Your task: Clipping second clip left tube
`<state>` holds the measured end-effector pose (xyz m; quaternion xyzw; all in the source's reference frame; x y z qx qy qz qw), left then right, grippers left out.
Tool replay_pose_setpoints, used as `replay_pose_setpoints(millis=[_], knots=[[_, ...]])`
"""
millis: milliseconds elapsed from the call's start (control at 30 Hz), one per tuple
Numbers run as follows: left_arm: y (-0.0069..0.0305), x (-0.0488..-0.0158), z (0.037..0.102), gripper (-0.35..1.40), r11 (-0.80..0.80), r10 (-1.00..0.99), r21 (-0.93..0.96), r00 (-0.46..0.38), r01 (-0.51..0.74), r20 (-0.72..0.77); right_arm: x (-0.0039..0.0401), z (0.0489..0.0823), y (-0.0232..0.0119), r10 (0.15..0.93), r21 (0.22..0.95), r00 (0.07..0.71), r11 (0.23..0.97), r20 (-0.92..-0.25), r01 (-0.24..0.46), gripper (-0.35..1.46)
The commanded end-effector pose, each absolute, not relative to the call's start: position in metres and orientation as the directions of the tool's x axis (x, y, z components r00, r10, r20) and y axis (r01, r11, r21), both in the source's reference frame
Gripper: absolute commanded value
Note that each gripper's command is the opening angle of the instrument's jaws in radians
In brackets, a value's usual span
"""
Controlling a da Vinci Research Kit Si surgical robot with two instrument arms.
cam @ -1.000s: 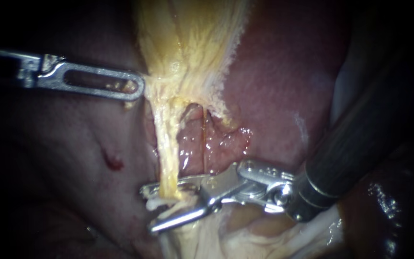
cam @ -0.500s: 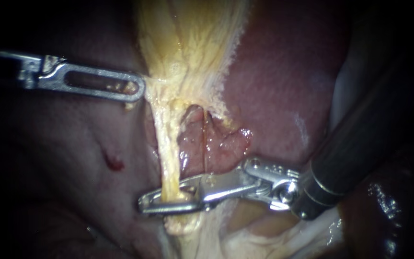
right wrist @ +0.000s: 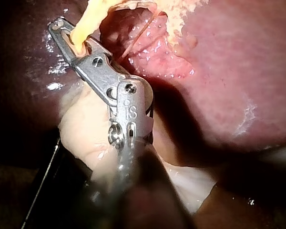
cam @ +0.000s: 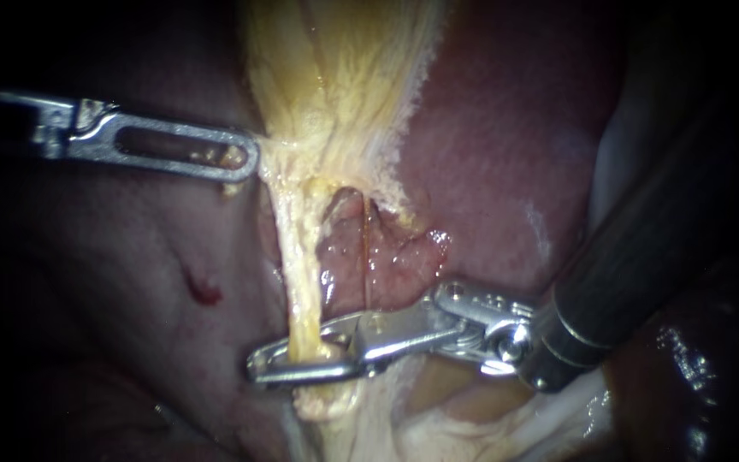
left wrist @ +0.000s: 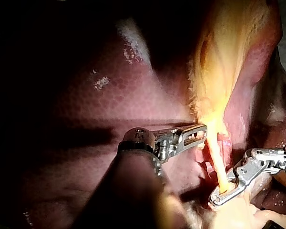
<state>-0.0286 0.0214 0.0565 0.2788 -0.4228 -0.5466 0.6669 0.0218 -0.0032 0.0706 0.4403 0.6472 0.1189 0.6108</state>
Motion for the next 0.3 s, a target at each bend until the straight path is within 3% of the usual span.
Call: replay_pose_setpoints(millis=[33, 300], knots=[[0.0215, -0.0286, 0.0565, -0.35, 0.247, -0.965, 0.833, 0.044, 0.495, 0.259, 0.0218, 0.0707, -0.0032, 0.715, 0.692, 0.134, 0.583, -0.686, 0.425, -0.35], [0.0215, -0.0286, 0.0565, -0.35, 0.247, -0.965, 0.833, 0.044, 0.495, 0.259, 0.0217, 0.0707, -0.0031, 0.719, 0.694, 0.133, 0.580, -0.682, 0.426, -0.35]])
